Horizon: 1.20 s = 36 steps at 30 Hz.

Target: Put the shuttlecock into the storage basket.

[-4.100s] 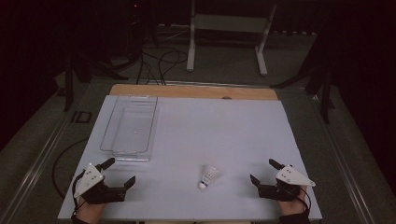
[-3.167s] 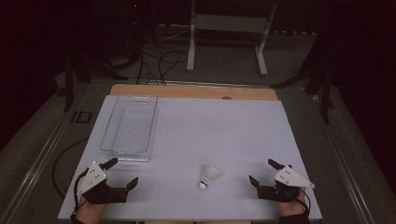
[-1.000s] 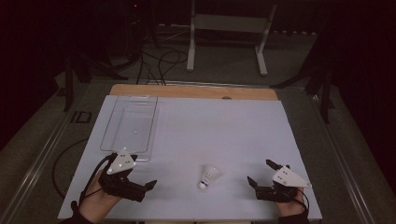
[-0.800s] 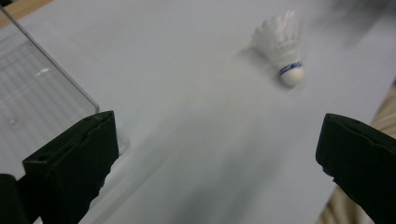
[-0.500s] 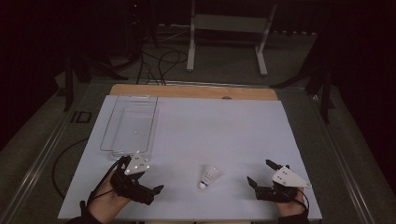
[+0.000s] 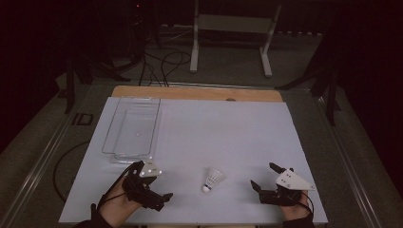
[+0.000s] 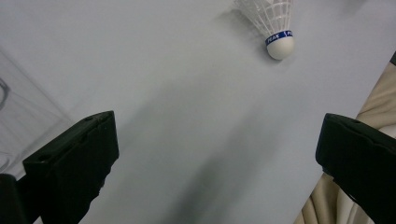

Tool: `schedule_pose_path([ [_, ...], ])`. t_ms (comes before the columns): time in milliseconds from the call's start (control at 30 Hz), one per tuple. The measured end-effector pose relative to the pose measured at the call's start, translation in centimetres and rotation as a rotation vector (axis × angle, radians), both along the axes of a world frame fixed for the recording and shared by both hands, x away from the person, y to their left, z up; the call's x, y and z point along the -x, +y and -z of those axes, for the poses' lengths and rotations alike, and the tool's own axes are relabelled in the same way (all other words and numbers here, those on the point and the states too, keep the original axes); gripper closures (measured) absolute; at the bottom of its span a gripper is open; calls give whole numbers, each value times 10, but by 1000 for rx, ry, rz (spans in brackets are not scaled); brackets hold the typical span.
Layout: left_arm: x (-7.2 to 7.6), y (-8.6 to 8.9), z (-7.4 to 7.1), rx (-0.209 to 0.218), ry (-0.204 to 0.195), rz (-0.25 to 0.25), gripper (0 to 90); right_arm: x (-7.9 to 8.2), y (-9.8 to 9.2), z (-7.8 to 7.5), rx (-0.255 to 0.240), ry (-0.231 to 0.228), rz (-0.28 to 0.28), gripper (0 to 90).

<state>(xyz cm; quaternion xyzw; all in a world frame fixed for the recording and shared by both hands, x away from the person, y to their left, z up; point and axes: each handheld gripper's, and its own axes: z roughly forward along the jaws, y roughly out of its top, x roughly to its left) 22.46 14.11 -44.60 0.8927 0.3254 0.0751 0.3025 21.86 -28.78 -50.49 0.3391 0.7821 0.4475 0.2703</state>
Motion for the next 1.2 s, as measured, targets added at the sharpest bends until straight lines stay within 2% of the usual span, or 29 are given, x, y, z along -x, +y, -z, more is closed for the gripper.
schedule_pose_path([
  [100, -2, -3, 2, 11, 21, 0, 1, 0, 0, 0, -3, 1, -1, 92],
  [467, -6, -15, 5, 6, 89, -16, 1, 0, 0, 0, -2, 4, -3, 92],
  [700, -10, -26, 8, -43, 123, -10, 1, 0, 1, 0, -1, 6, -5, 92],
  [800, -10, -31, 11, -63, 126, -14, 1, 0, 0, 0, -1, 6, -4, 92],
  [900, -9, -34, 13, -64, 140, -3, 0, 0, 0, 0, 2, 6, -4, 92],
  [1000, -11, -36, 14, -45, 164, 4, 1, 0, 1, 0, 5, 7, -2, 92],
  [1200, -13, -43, 14, -55, 173, 18, 1, 0, 0, 1, 5, 8, 0, 92],
])
